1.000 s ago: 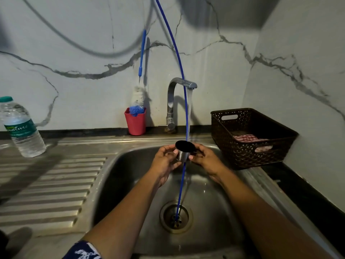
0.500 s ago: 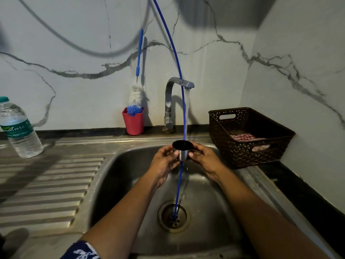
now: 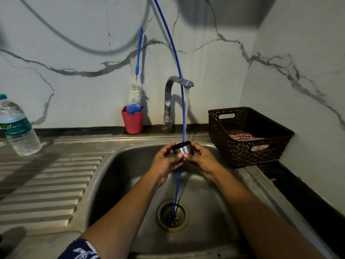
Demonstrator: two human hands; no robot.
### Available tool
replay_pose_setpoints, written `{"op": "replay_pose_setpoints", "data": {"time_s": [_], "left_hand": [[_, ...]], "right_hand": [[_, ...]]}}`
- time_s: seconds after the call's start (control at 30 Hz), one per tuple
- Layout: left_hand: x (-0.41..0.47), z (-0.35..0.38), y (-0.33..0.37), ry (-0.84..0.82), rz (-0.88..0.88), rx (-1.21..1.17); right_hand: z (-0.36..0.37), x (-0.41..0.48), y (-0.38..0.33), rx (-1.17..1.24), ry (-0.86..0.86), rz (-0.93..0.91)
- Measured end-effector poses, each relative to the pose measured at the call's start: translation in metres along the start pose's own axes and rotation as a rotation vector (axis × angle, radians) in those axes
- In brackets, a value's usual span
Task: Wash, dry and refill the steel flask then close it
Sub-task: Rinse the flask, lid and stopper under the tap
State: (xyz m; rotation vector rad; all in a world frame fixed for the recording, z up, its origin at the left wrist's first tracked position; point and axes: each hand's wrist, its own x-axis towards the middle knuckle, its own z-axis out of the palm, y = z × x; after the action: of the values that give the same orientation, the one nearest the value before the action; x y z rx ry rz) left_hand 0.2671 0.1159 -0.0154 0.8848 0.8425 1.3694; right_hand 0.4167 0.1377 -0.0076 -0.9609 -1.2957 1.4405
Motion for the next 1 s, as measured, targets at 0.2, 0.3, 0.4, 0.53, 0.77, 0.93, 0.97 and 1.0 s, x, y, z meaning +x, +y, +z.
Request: {"op": "replay_pose_setpoints", "data": {"time_s": [0.2,0.3,0.4,0.53,0.77,0.93,0.97,1.0], "left_hand": [[0.000,0.003,0.002,0.014,0.042,-0.034],[0.002,-0.001,0.001,0.048,0.035,-0.061],[0.003,-0.002,0.000,0.065,0.025,-0.009],[0.001,0.002,0.000,0.106,0.063,0.059],[-0.001,0.010,-0.004,0.194,0.092,0.169],[0.001,0.012,-0.008,0.211,0.023,0.147],[0.001,0.012,-0.009,0.199,0.011,0.140],[0.001,0.012,-0.009,0.190,-0.002,0.138]], "right_hand": [[0.001,0.001,0.000,0.048,0.068,0.018],[0.004,-0.002,-0.003,0.078,0.035,0.038],[0.005,-0.006,-0.003,0.090,-0.075,0.075],[0.008,-0.004,-0.004,0.016,0.030,0.041],[0.008,-0.004,-0.011,-0.009,0.229,0.018],[0.006,-0.002,-0.002,-0.055,0.130,0.014],[0.007,-0.001,-0.001,-0.061,0.142,0.006],[0.009,0.000,0.000,-0.061,0.166,-0.004]]}}
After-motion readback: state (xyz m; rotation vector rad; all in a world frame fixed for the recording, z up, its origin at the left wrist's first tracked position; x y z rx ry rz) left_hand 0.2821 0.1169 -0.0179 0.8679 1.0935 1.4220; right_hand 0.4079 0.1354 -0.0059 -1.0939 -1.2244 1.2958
